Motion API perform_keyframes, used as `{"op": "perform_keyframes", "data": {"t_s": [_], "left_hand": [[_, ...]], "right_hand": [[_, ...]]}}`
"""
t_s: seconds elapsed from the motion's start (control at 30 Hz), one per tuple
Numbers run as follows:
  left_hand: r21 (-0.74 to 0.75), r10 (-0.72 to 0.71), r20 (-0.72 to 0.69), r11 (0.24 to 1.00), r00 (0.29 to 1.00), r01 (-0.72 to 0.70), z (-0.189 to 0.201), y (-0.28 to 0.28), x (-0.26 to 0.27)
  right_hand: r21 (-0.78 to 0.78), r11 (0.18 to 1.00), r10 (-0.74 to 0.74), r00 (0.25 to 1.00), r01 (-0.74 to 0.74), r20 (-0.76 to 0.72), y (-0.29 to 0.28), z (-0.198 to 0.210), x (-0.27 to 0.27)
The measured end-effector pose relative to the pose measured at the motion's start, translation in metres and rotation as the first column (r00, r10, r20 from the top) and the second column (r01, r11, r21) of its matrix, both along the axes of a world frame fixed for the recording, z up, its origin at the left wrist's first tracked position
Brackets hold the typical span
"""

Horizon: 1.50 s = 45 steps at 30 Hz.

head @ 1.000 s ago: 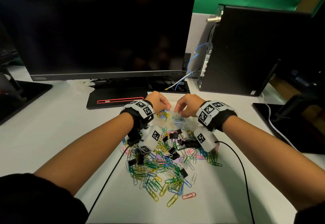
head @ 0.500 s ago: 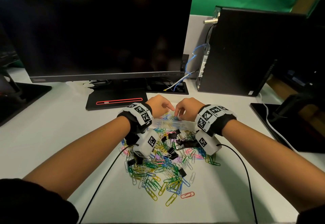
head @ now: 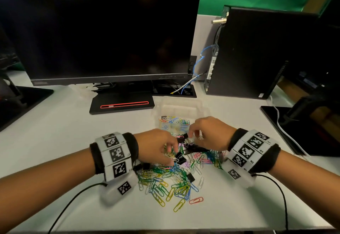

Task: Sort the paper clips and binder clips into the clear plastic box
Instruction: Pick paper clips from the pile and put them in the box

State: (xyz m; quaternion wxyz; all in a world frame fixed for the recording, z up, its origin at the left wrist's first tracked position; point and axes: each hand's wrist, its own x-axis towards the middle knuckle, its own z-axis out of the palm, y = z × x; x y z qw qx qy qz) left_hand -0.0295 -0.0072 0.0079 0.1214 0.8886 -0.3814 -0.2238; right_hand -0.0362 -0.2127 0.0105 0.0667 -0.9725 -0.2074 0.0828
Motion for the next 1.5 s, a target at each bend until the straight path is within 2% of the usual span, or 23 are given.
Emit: {"op": "perform_keyframes", "data": {"t_s": [0.17,0.27,0.63,0.87,1.03,1.23,1.37,1.5], "left_hand": [[0.112,-0.107,0.062,0.989,0.992,0.1,-0.013,0.007,-0.022],[0.159,-0.124,0.082,0.981,0.989,0.11,-0.024,0.01,-0.029],[0.093,-0.086,0.108,0.993,0.99,0.076,-0.031,0.004,-0.029],[0.124,-0.157,0.22,0.983,0.963,0.132,-0.033,0.001,-0.027],[0.009,-0.1,0.205,0.995,0.974,0.1,-0.031,0.004,-0.021],[-0.16,0.054,0.092,0.986,0.994,-0.039,-0.027,0.007,-0.01],[-0.25,0.162,0.018,0.956,0.987,-0.152,-0.024,0.012,0.002],[-0.359,0.262,-0.077,0.893,0.962,-0.272,-0.017,0.015,0.016]], "right_hand": [[-0.008,1.0,0.018,0.984,-0.02,-0.174,0.0,-0.011,-0.023],[-0.057,0.997,0.038,0.977,-0.051,-0.211,0.004,-0.017,-0.031],[-0.055,0.996,0.052,0.981,-0.063,-0.186,0.025,-0.025,-0.032],[-0.104,0.991,0.065,0.987,-0.081,-0.15,0.026,-0.025,-0.031],[-0.126,0.99,0.045,0.984,-0.068,-0.172,0.022,-0.023,-0.03],[-0.01,0.999,0.042,0.972,-0.045,-0.231,0.024,-0.026,-0.028],[0.009,0.999,0.044,0.973,-0.043,-0.228,0.024,-0.025,-0.026],[-0.026,0.999,0.024,0.974,-0.031,-0.223,0.025,-0.02,-0.022]]}}
